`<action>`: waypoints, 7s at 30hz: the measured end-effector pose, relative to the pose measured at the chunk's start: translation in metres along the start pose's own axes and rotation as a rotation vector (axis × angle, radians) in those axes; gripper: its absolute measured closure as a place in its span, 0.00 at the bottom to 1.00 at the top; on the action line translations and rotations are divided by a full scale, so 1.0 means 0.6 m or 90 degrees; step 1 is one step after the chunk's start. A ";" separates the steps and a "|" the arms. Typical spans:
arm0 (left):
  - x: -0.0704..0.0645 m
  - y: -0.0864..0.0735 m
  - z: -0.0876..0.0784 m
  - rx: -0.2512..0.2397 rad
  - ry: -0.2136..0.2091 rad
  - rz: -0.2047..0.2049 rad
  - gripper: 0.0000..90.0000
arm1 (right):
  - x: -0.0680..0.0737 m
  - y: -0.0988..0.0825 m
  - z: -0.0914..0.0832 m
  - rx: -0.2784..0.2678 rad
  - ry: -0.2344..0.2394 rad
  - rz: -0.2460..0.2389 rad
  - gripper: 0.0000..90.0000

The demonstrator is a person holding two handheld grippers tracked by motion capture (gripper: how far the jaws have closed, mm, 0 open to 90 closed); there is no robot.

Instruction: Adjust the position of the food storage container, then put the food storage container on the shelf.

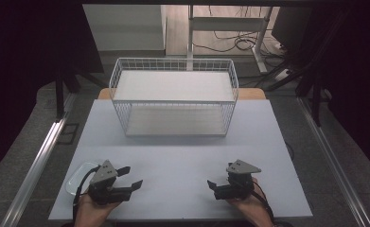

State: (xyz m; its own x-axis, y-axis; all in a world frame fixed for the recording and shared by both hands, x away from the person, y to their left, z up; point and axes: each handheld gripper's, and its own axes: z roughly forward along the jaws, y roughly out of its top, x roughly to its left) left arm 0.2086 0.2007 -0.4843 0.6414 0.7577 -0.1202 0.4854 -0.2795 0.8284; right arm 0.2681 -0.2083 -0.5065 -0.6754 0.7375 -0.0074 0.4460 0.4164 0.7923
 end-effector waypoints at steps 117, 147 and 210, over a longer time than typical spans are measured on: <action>-0.014 -0.028 0.091 0.213 -0.081 -0.046 1.00 | 0.007 0.001 0.002 0.031 -0.003 -0.026 0.00; -0.002 -0.009 0.092 0.116 -0.051 0.030 0.13 | -0.011 -0.006 -0.005 0.030 -0.005 -0.037 0.01; -0.029 0.058 0.152 0.112 -0.185 -0.009 0.18 | 0.055 0.080 0.049 0.126 0.203 0.035 0.13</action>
State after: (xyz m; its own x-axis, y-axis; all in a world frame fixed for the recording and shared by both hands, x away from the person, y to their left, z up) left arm 0.2683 0.1241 -0.5031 0.7642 0.5696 -0.3025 0.5739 -0.3867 0.7219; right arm 0.2843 -0.1482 -0.4869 -0.7818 0.5725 0.2472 0.5711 0.4980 0.6526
